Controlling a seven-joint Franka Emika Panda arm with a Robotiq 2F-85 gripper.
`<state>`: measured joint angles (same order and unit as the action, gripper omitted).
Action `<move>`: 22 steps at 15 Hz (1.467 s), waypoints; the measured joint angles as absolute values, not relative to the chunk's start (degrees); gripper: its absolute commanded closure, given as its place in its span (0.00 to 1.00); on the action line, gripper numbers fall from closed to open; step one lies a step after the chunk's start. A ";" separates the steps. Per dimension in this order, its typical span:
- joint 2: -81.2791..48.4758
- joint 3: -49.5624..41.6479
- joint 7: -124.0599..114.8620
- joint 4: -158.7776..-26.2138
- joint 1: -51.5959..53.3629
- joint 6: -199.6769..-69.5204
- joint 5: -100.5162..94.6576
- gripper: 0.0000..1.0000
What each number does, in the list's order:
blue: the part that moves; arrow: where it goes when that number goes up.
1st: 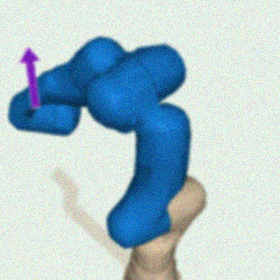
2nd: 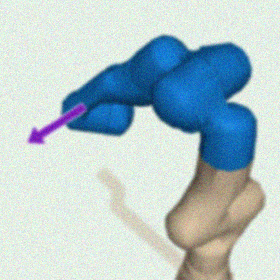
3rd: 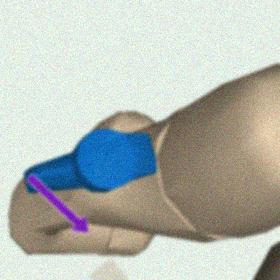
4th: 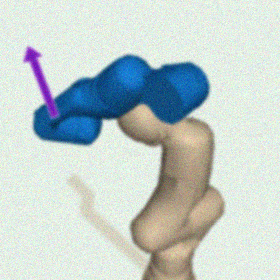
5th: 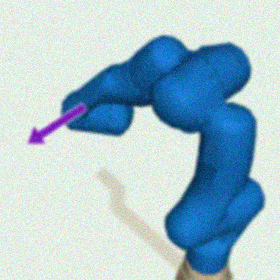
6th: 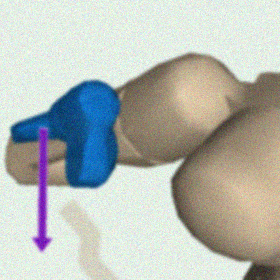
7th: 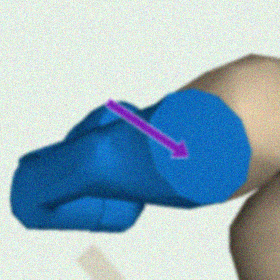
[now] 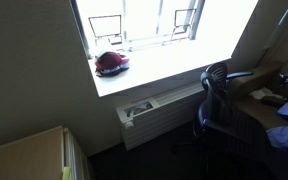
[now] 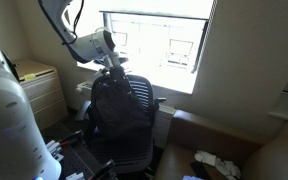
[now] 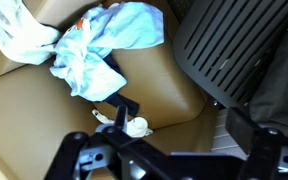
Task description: Take the blue shirt off the couch and hang it on the chair armrest
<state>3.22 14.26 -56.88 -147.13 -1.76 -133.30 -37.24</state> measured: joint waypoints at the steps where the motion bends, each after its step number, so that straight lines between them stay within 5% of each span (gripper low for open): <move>1: 3.04 14.26 -57.10 -147.05 -1.76 -133.30 -37.24 0.00; 8: 1.01 13.36 -78.55 -145.36 4.51 -125.61 -63.34 0.00; 14: -6.82 1.40 -96.16 -146.63 0.59 -117.68 -85.72 0.00; 22: -7.66 -5.08 -96.30 -146.22 -5.62 -128.02 -93.67 0.00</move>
<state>-7.66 -5.08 -96.30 -146.22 -5.62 -128.02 -93.67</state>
